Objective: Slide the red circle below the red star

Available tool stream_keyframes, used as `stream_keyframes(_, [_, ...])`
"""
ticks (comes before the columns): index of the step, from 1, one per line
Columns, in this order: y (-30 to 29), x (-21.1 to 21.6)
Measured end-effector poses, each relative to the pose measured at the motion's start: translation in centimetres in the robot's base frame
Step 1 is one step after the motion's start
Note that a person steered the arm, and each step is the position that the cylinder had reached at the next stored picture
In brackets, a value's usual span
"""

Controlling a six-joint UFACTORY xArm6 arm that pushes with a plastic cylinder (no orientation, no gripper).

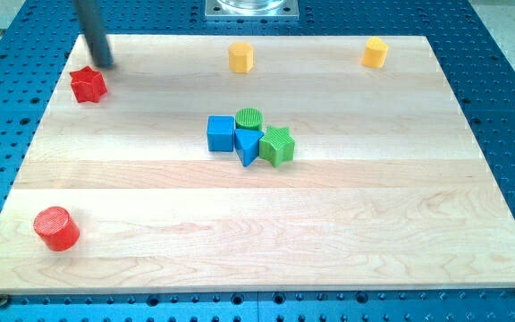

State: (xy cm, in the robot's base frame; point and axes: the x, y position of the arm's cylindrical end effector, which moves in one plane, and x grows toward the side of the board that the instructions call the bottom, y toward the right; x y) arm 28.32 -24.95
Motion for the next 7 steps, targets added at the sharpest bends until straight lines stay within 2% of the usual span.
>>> stream_keyframes(1, [2.6, 8.1])
stream_keyframes(2, [4.0, 10.5])
stream_keyframes(3, [7.9, 9.5])
stream_keyframes(4, [10.6, 21.4])
stream_keyframes(5, [8.1, 29.7])
stream_keyframes(7, [4.7, 29.3])
